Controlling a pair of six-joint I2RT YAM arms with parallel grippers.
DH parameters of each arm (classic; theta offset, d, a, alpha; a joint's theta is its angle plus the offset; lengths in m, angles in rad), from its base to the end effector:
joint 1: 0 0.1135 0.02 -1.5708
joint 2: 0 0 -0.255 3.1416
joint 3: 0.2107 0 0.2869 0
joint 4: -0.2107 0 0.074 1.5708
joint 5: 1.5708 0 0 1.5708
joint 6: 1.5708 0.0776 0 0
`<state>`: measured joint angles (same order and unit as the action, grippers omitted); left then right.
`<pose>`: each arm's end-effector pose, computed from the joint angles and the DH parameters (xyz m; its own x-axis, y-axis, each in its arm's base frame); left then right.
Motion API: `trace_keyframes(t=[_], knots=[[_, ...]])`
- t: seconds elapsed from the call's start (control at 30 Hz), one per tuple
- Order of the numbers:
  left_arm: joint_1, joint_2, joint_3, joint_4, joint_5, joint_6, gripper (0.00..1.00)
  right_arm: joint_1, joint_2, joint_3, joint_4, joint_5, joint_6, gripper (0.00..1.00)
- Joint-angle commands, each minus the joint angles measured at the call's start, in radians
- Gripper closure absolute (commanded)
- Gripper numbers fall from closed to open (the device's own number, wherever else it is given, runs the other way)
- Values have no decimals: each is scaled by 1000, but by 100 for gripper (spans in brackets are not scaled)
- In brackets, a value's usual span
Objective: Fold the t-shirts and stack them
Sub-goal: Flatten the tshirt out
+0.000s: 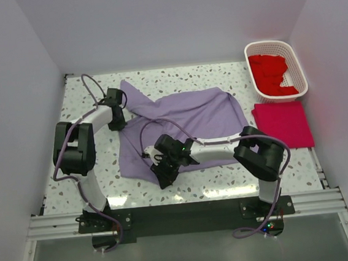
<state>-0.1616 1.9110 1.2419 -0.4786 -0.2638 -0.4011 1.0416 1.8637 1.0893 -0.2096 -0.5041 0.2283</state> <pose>0.4212 -0.0482 0.0911 -0.8479 -0.2437 -0.4708 -0.3056 0.9503 0.0586 0.1770 0.3769 0.0861 -0.6111 -0.6524 -0.4483 -0.7726 0.3684 0.5171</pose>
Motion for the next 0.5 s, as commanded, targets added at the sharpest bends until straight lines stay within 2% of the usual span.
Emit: trace_keyframes(t=[0.0,0.07,0.17,0.23,0.3,0.47], knots=[[25,33,11,-6,-55,-1,98,52,-20,47,-203,36,-112,79],[28,34,10,-6,-63,-4,98,104,-43,78,-267,93,-151,63],[31,36,8,-5,-66,-5,98,155,-57,122,-361,133,-193,51],[33,36,8,-6,-63,-4,98,159,-64,130,-398,144,-204,48],[33,33,8,-6,-61,-4,97,158,-101,115,-370,167,-184,42],[33,23,2,5,-49,-1,97,132,-132,104,-144,229,-49,35]])
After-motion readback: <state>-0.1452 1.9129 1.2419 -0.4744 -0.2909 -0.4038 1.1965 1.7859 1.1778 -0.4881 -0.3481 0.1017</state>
